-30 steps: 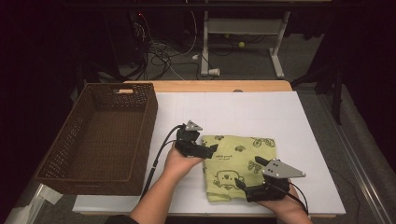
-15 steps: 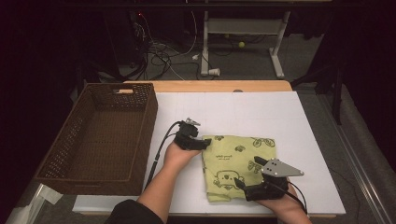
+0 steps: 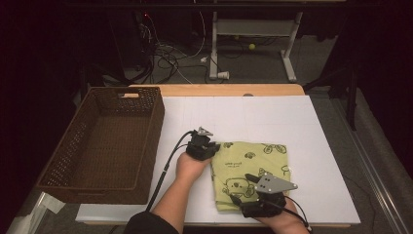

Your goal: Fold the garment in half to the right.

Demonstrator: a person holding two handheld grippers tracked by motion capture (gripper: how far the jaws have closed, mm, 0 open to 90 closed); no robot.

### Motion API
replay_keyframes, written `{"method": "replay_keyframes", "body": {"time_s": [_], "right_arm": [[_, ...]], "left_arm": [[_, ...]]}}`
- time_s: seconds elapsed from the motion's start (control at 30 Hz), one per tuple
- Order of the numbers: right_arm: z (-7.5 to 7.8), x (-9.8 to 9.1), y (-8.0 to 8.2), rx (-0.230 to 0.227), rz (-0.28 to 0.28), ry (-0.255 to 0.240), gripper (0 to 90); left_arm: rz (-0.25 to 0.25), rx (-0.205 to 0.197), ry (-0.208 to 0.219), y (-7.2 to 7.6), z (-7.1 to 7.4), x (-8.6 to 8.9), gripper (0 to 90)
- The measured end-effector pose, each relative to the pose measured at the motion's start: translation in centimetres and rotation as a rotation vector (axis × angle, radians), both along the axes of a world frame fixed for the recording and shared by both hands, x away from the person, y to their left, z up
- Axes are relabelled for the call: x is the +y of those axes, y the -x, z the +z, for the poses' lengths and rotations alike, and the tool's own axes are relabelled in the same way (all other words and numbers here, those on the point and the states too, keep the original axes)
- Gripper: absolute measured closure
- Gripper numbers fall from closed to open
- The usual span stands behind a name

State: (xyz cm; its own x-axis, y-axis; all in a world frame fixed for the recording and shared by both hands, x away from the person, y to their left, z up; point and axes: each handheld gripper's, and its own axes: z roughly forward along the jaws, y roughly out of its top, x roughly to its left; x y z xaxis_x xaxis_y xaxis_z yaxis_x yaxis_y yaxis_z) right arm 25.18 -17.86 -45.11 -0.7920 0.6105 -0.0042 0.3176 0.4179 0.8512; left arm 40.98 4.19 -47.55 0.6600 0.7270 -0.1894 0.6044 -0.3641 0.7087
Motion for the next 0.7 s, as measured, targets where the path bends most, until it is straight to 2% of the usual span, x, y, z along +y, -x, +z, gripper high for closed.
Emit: {"method": "replay_keyframes", "body": {"time_s": [0.1, 0.17, 0.2, 0.3, 0.43, 0.57, 0.7], "right_arm": [[-0.2, 1.5, 0.4, 0.016, 0.039, 0.017, 40.3], [-0.5, 2.5, 0.6, 0.025, 0.071, 0.042, 44.9], [-0.8, 3.1, 0.8, 0.033, 0.08, 0.069, 46.7], [-1.5, 4.6, 1.1, 0.047, 0.105, 0.107, 49.2], [-2.5, 5.7, 1.6, 0.049, 0.104, 0.202, 48.6], [-2.6, 5.3, 1.8, 0.04, 0.095, 0.204, 50.6], [-2.6, 4.8, 1.6, 0.031, 0.087, 0.199, 59.1]], "left_arm": [[-0.001, -0.015, -0.006, 0.2, 0.0, 0.0, 78.0], [-0.001, -0.016, -0.005, 0.3, 0.0, 0.0, 78.1], [-0.002, -0.015, -0.004, 0.3, 0.0, 0.0, 78.1], [-0.002, -0.012, -0.002, 0.2, 0.0, 0.0, 78.1], [-0.004, -0.009, 0.001, 0.3, 0.0, 0.0, 78.0], [-0.005, -0.013, 0.005, 0.3, 0.0, 0.1, 78.0], [-0.004, -0.012, 0.004, 0.3, 0.0, 0.1, 78.0]]}}
